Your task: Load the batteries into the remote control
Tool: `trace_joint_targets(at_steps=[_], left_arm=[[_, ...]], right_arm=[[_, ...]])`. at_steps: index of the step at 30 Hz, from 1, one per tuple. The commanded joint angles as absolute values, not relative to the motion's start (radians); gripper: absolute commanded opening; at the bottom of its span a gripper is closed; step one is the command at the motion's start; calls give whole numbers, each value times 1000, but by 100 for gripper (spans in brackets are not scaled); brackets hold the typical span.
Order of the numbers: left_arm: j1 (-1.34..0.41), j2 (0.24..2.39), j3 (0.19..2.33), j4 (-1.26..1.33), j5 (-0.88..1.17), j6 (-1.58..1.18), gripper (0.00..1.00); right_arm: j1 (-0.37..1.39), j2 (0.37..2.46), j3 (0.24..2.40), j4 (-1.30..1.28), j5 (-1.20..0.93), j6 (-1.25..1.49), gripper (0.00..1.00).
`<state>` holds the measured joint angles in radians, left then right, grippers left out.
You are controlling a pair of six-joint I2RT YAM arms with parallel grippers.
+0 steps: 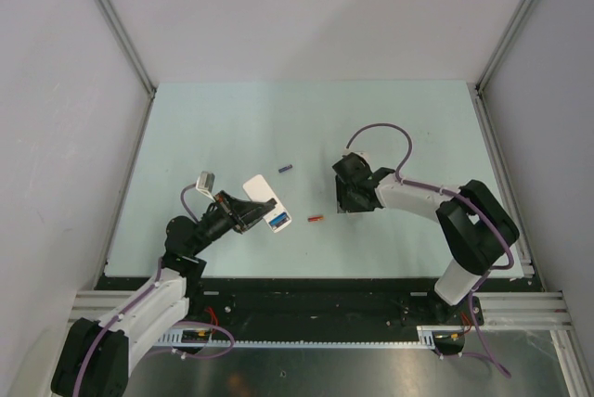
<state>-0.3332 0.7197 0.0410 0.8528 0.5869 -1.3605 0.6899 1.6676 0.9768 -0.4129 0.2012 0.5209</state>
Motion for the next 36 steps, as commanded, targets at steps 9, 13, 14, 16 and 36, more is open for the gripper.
trace_joint_targets(at_steps=[9,13,14,16,36], left_arm=[[-327,718,-126,882,592,-1339,0],[-325,716,-127,881,592,-1339,0],[-325,716,-127,881,592,-1339,0],[-325,713,-129,879,591,-1339,0],[-325,716,-130,877,591,-1338,0]], right_arm=[[676,1674,963,-397,218,523,54],[672,1680,957,-402,224,518,55],[670,1677,953,-402,227,515,55],[675,1663,946,-393,229,514,55],[669,1620,945,-382,235,488,59]])
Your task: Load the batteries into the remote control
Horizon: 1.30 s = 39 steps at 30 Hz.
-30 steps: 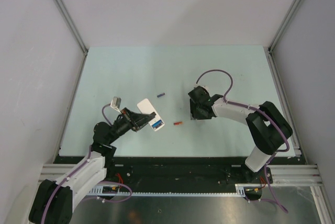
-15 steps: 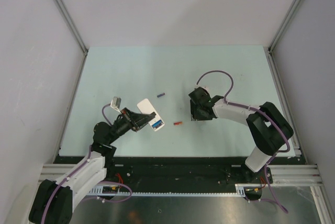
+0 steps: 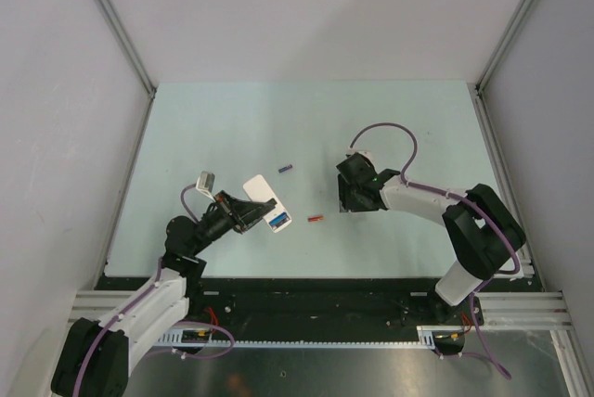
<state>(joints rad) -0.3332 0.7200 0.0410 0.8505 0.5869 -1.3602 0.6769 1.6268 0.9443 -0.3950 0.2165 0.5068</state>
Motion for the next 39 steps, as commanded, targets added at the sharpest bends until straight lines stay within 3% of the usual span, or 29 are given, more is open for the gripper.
trace_joint_targets(at_steps=[1,39], left_arm=[[-327,718,-132,877,591,-1338,0],[-327,719,-135,873,591,-1331,0]], right_arm=[[669,1621,945,-380,235,488,59],[635,1660,911,-364,193,488,59]])
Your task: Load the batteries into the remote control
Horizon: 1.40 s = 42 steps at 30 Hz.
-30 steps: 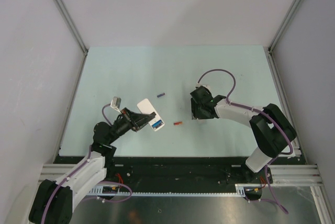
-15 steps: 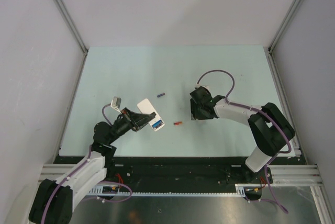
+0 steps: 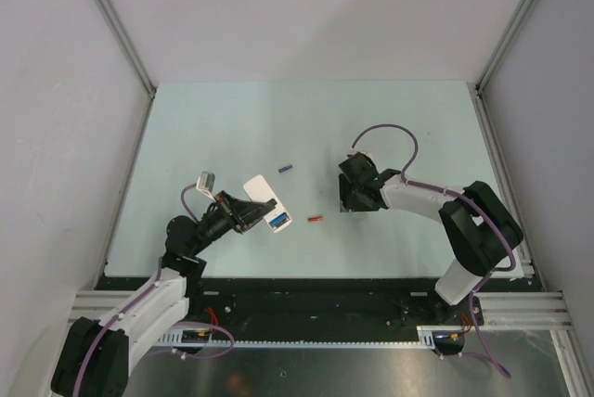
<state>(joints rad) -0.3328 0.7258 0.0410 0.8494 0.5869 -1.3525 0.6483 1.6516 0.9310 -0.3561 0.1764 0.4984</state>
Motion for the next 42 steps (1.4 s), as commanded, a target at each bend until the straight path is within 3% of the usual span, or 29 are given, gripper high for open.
trace_joint_targets(at_steps=[1,10,17,26,31,38,42], left_arm=[[-327,719,-138,871,591,-1331,0],[-327,706,-143,871,586,-1333,0],[-327,718,-133,868,591,-1331,0],[-327,713,-135,867,591,-1331,0],[-327,710,-133,865,591,-1331,0],[-327,703,-135,865,594,-1336,0],[-327,689,-138,864,591,-1342,0]], right_arm=[[626,1666,908,-365,190,489,58],[571,1663,825,-273,103,514,51],[560,1625,815,-281,118,520,25],[557,1563,815,-301,100,519,0],[560,1516,811,-243,-81,491,0],[555,1575,811,-138,-527,460,0],[555,1629,811,-161,-569,399,0]])
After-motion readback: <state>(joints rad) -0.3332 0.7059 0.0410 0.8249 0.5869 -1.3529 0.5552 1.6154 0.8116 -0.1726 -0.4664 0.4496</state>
